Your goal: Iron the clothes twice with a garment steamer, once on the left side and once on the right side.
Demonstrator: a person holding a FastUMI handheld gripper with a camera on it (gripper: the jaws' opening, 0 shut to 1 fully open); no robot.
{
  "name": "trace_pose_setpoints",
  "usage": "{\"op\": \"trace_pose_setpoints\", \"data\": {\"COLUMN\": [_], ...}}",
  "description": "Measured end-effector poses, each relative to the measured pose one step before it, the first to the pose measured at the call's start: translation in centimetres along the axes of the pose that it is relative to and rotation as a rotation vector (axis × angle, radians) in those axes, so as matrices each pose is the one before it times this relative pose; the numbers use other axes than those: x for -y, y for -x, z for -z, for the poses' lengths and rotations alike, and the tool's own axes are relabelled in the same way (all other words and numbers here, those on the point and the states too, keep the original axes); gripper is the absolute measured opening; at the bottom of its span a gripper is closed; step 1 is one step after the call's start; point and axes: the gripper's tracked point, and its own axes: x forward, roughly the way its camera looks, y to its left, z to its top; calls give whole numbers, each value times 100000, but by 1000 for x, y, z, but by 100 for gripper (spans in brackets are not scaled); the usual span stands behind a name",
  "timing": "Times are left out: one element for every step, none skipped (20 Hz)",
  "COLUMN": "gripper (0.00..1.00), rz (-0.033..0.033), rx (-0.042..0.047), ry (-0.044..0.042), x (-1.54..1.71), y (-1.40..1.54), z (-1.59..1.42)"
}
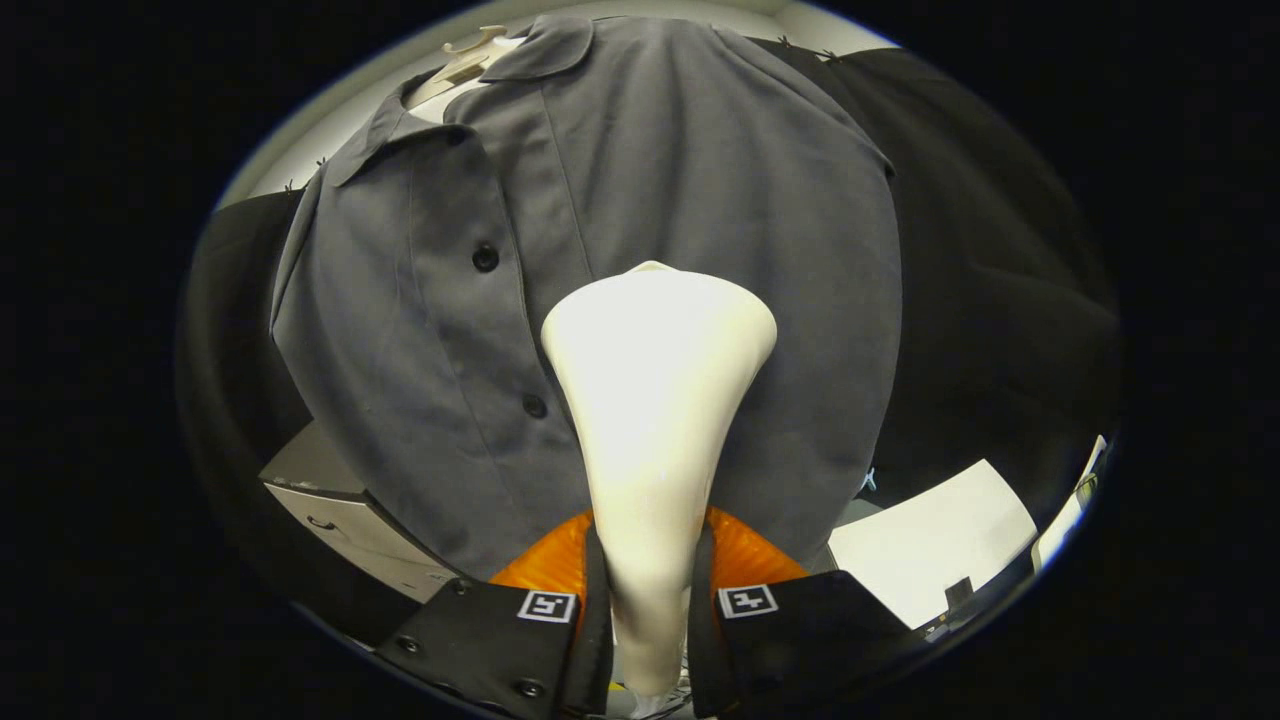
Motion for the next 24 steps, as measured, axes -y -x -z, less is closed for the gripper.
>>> {"op": "trace_pose_setpoints", "data": {"gripper": [38,38,38,38,38,38,38,38,38,38,38,38,38,38,38,38,38,38,38,38,38,38,38,38], "rz": [33,57,-62,-31,114,155,274,87,49,115,145,134,136,24,90,133,-215,-192,-94,43,44,12,66,128], "rx": [-940,-851,-828,-914,-852,-779,-880,-887,-934,-934,-978,-837,-811,-616,-747,-910,-283,162,-188,-229,-169,-331,-310,-335], "ry": [-265,-339,-325,-265,-134,-112,-256,-212,-180,-141,-54,-129,-260,-385,-343,-199,-379,-562,-408,-126,-103,-74,-322,-440], "x": [219,168,148,163,238,203,309,334,215,208,163,245,270,301,264,208,186,82,3,132,132,107,123,70], "y": [-83,-164,-126,-220,-146,-156,-50,-66,-194,-157,-239,-215,-102,-198,4,-156,-59,-298,41,-78,191,12,142,-36], "z": [690,536,546,536,712,477,591,705,552,583,550,597,578,542,427,453,411,138,203,112,80,144,231,205]}}
